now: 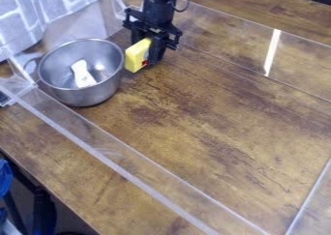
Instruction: Move the yellow butter to the left side of the table
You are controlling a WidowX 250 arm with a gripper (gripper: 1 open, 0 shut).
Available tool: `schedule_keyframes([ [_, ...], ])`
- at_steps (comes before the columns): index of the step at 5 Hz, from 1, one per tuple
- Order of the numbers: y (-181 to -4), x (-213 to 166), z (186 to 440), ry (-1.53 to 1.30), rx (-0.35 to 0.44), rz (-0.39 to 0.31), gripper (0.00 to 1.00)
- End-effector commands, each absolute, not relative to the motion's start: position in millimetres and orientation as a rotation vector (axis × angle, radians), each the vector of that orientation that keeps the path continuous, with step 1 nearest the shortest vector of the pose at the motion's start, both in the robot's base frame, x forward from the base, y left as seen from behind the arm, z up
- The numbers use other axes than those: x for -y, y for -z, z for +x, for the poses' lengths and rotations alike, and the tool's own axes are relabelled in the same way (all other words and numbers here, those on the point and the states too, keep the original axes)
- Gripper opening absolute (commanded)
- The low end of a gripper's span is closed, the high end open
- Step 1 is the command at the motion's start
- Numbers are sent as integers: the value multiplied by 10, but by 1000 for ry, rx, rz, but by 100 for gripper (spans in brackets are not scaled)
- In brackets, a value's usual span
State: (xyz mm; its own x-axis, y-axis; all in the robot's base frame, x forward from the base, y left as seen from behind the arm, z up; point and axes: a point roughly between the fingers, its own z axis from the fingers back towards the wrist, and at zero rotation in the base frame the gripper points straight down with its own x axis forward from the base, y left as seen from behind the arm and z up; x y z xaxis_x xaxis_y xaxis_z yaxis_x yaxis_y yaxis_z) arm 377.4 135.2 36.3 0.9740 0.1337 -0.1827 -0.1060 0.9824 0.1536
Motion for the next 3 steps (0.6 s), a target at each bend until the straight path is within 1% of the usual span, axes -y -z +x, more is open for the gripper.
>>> schedule_keyframes([
  [1, -648, -1427, 3816, -154, -113, 150, 100],
  [2, -712, -1406, 3801, -162, -100, 140, 100],
  [3, -648, -1415, 3802, -164, -103, 134, 100],
])
